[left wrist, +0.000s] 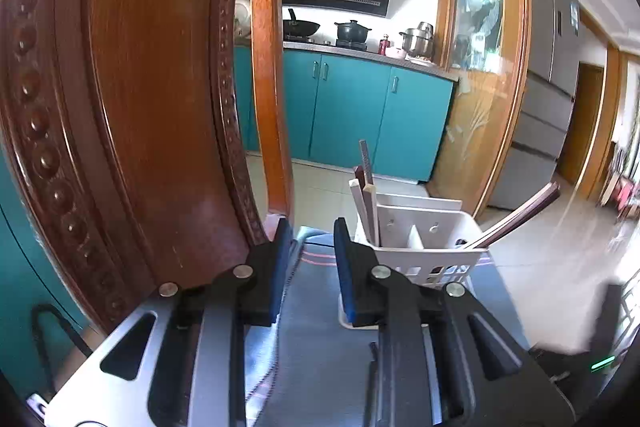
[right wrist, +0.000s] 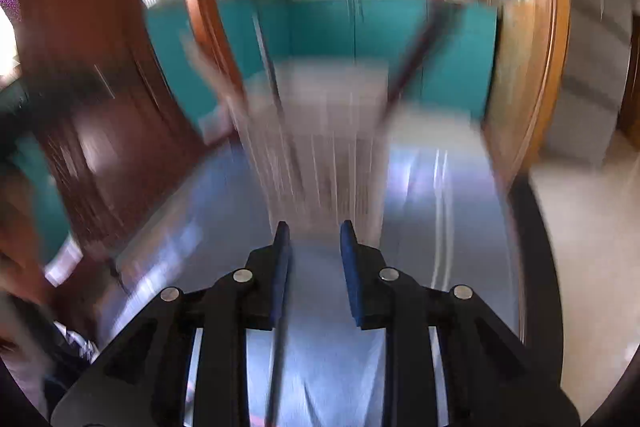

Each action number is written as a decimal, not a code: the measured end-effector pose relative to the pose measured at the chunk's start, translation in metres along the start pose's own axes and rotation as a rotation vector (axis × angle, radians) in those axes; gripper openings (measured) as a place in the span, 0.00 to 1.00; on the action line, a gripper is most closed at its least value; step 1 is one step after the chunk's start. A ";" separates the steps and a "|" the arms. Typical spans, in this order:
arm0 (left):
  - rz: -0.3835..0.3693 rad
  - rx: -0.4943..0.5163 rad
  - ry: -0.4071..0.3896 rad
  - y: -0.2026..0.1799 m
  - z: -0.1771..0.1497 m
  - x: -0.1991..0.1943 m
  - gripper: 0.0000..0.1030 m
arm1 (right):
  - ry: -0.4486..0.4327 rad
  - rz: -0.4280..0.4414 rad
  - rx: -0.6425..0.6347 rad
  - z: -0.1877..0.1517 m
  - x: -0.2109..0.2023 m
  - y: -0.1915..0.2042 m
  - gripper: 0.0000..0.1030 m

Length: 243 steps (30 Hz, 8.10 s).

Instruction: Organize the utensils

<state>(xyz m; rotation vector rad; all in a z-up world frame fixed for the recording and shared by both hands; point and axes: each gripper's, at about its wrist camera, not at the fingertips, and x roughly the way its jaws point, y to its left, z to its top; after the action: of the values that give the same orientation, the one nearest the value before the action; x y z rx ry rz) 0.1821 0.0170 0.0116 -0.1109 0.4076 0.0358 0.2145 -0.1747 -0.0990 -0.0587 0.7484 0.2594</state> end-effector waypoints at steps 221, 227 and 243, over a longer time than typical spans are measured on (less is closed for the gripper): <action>-0.013 0.111 -0.184 -0.015 -0.076 -0.124 0.96 | -0.548 -0.310 -0.007 -0.075 -0.176 0.018 0.97; -0.011 0.123 -0.191 -0.017 -0.078 -0.126 0.96 | -0.549 -0.310 0.007 -0.077 -0.178 0.016 0.97; -0.008 0.126 -0.169 -0.018 -0.082 -0.121 0.96 | -0.551 -0.311 0.002 -0.079 -0.178 0.015 0.97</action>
<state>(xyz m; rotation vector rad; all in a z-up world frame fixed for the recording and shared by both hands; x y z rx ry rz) 0.0399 -0.0114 -0.0134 0.0151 0.2396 0.0110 0.0332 -0.2093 -0.0357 -0.0954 0.1844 -0.0272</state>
